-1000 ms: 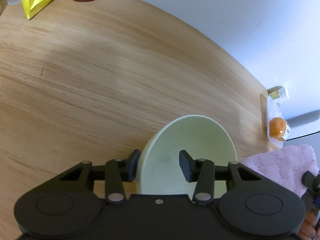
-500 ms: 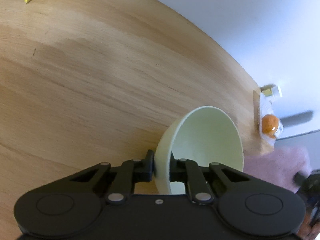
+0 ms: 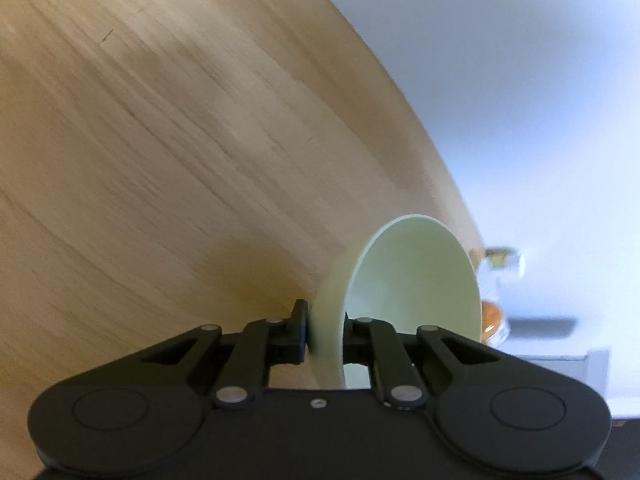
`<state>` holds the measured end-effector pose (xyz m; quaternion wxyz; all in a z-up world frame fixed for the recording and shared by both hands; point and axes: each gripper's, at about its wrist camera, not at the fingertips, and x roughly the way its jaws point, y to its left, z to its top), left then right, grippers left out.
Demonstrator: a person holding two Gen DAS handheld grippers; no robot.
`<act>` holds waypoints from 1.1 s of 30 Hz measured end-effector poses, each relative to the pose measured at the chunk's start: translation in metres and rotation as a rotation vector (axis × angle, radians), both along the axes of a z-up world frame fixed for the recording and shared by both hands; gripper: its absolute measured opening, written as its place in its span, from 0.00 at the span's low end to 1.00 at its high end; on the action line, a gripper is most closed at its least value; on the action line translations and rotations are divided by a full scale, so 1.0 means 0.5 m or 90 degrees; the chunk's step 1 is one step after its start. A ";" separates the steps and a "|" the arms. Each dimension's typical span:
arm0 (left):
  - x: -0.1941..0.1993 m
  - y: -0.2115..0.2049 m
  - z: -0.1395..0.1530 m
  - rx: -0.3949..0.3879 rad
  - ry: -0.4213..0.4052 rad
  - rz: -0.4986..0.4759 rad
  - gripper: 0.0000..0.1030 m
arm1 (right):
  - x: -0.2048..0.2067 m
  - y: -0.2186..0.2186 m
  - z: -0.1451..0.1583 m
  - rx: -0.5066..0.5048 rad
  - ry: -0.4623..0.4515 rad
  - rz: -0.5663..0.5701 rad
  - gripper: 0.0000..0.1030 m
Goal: Clean bowl
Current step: 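Lift and tilt the bowl with the left tool while the right tool holds the towel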
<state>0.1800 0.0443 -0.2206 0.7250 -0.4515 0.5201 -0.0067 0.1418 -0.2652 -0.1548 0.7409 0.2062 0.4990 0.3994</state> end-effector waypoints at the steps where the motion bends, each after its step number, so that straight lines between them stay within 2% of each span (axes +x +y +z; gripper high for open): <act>1: 0.002 -0.004 0.005 -0.002 -0.005 0.005 0.10 | 0.000 0.015 0.010 -0.005 -0.023 0.013 0.21; 7: 0.012 -0.022 0.033 -0.006 -0.033 0.017 0.10 | 0.013 0.089 0.041 -0.014 -0.088 0.066 0.21; 9: 0.019 -0.030 0.041 -0.009 -0.046 0.004 0.10 | 0.015 0.105 0.044 -0.021 -0.104 0.080 0.21; 19: 0.027 -0.044 0.052 -0.005 -0.065 -0.020 0.10 | 0.025 0.147 0.033 -0.039 -0.126 0.101 0.20; 24: 0.027 -0.050 0.054 -0.012 -0.069 -0.025 0.10 | 0.036 0.154 0.003 -0.044 -0.114 0.088 0.19; 28: 0.027 -0.044 0.058 0.000 -0.076 -0.031 0.11 | 0.044 0.146 -0.023 -0.041 -0.101 0.070 0.19; 33: 0.021 -0.040 0.064 0.008 -0.085 -0.034 0.11 | 0.031 0.132 -0.004 -0.047 -0.127 0.069 0.18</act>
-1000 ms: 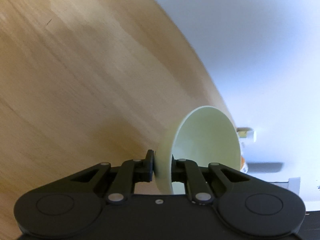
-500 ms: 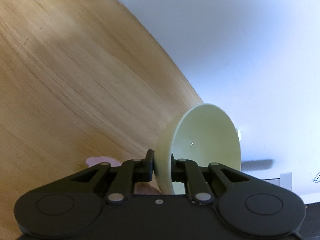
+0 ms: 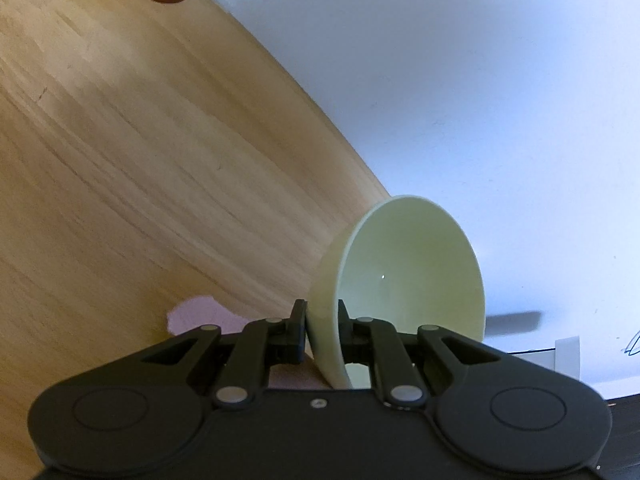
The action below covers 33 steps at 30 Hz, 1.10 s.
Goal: Clean bowl
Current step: 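Lift and tilt the bowl with the left tool while the right tool holds the towel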
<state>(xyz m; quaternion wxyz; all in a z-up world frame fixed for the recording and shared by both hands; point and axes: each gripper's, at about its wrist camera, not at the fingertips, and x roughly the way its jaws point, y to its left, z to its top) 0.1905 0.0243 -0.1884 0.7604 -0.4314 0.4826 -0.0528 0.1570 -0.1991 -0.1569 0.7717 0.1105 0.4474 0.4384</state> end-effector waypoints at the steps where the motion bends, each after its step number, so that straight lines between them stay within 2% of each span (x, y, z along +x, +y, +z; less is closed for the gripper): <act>1: -0.002 0.001 0.003 0.003 -0.002 -0.001 0.11 | -0.002 -0.005 0.006 0.001 -0.003 -0.001 0.18; 11: -0.012 0.005 0.008 0.014 -0.001 -0.003 0.11 | -0.018 -0.084 0.064 0.003 -0.025 -0.036 0.18; 14: -0.018 -0.007 0.028 0.019 -0.001 -0.016 0.11 | -0.009 -0.096 0.071 0.000 -0.030 -0.047 0.18; 17: -0.021 -0.011 0.036 0.019 -0.003 -0.029 0.11 | -0.011 -0.098 0.070 -0.010 -0.038 -0.024 0.18; 23: -0.029 -0.009 0.042 0.020 -0.004 -0.043 0.11 | 0.002 -0.057 0.045 -0.048 -0.050 0.024 0.18; 31: -0.038 0.010 0.067 0.023 -0.004 -0.052 0.11 | 0.025 -0.040 0.006 -0.080 -0.049 0.033 0.18; 33: -0.034 0.001 0.056 0.026 -0.005 -0.054 0.11 | 0.027 -0.038 0.002 -0.084 -0.054 0.037 0.18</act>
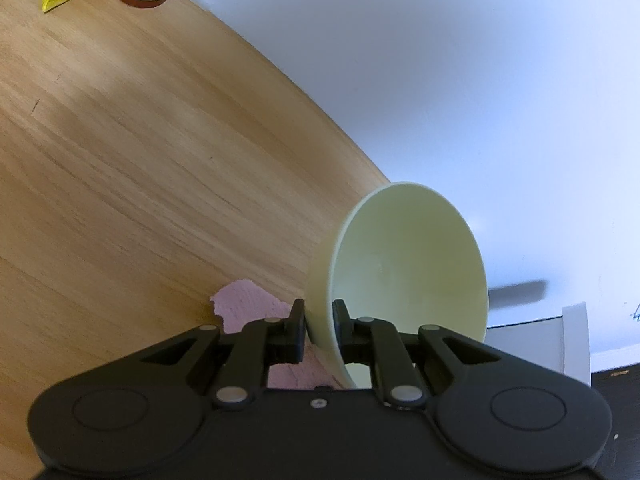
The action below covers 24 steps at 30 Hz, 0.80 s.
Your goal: Clean bowl
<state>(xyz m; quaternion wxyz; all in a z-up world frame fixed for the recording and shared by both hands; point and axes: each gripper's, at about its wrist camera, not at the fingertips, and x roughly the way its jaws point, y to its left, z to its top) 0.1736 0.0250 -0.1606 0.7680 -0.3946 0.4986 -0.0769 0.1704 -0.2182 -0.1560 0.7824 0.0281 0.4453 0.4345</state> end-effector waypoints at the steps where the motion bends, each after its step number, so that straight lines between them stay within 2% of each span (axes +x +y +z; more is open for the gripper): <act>1: 0.001 -0.001 -0.001 0.000 0.001 -0.001 0.11 | 0.000 0.001 -0.001 -0.003 -0.003 0.002 0.18; 6: 0.004 0.003 -0.005 0.001 0.002 -0.001 0.11 | 0.008 -0.003 -0.007 -0.019 -0.010 -0.005 0.18; 15: 0.006 0.009 -0.031 -0.010 0.005 0.001 0.11 | 0.017 -0.085 0.055 0.067 0.012 -0.070 0.18; 18: 0.006 0.011 -0.039 -0.016 0.010 0.000 0.11 | 0.025 -0.112 0.057 0.114 0.047 -0.097 0.18; 24: 0.002 0.014 -0.046 -0.014 0.012 0.002 0.11 | 0.041 -0.160 0.015 0.241 0.157 -0.182 0.18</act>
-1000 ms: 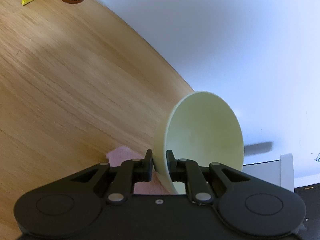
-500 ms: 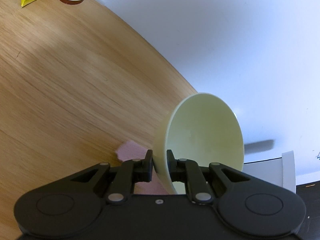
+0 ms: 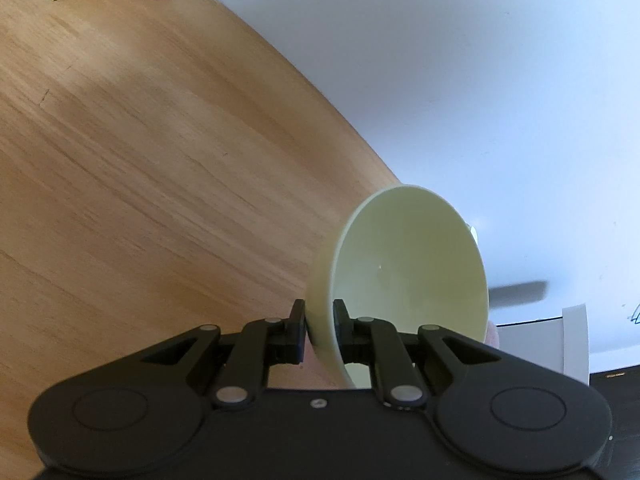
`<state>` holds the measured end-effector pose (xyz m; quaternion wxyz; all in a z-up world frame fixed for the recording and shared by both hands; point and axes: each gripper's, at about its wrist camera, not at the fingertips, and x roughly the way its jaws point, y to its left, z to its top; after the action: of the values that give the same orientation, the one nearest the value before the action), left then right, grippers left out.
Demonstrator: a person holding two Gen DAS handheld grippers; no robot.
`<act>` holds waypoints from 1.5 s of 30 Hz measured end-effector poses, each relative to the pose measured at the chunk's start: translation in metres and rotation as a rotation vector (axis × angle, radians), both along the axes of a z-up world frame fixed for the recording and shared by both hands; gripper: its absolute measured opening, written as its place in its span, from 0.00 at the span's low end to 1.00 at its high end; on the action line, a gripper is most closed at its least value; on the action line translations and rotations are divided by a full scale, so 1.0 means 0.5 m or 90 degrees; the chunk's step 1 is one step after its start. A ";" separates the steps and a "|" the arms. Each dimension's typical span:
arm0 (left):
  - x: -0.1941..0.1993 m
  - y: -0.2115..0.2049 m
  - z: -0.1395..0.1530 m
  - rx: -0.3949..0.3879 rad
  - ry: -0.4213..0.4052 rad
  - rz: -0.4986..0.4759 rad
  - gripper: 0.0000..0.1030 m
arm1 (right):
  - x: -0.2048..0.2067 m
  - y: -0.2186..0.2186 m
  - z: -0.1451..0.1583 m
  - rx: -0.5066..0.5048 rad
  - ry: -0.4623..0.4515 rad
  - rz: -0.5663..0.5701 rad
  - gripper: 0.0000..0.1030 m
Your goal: Clean bowl
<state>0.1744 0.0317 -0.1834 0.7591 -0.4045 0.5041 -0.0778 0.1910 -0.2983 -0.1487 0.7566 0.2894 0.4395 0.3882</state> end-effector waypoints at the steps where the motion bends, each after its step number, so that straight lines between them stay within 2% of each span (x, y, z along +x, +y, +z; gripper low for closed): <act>1: 0.000 0.001 -0.001 -0.001 0.000 0.002 0.11 | 0.001 -0.008 -0.012 0.029 0.025 -0.020 0.18; 4: -0.001 0.000 -0.002 0.004 -0.001 0.001 0.11 | -0.001 -0.026 -0.048 0.125 0.097 -0.085 0.18; 9: 0.000 0.001 -0.003 0.011 -0.006 -0.007 0.11 | -0.008 -0.037 -0.092 0.237 0.181 -0.162 0.18; 18: 0.002 -0.002 -0.014 0.024 0.003 -0.018 0.11 | -0.006 -0.020 -0.149 0.257 0.287 -0.239 0.18; 27: 0.000 0.007 -0.021 0.035 0.009 -0.021 0.10 | -0.002 0.004 -0.201 0.271 0.380 -0.284 0.18; 31: 0.000 0.010 -0.024 0.042 0.022 -0.021 0.10 | 0.010 0.003 -0.198 0.266 0.384 -0.282 0.18; 42: -0.004 0.007 -0.024 0.052 0.019 -0.039 0.10 | 0.053 -0.011 -0.127 0.262 0.328 -0.234 0.18; 45: -0.005 0.009 -0.026 0.054 0.022 -0.041 0.10 | 0.058 -0.009 -0.133 0.245 0.333 -0.224 0.18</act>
<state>0.1720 0.0363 -0.1963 0.7640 -0.3568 0.5326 -0.0738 0.2201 -0.3025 -0.2152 0.6055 0.5868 0.4808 0.2407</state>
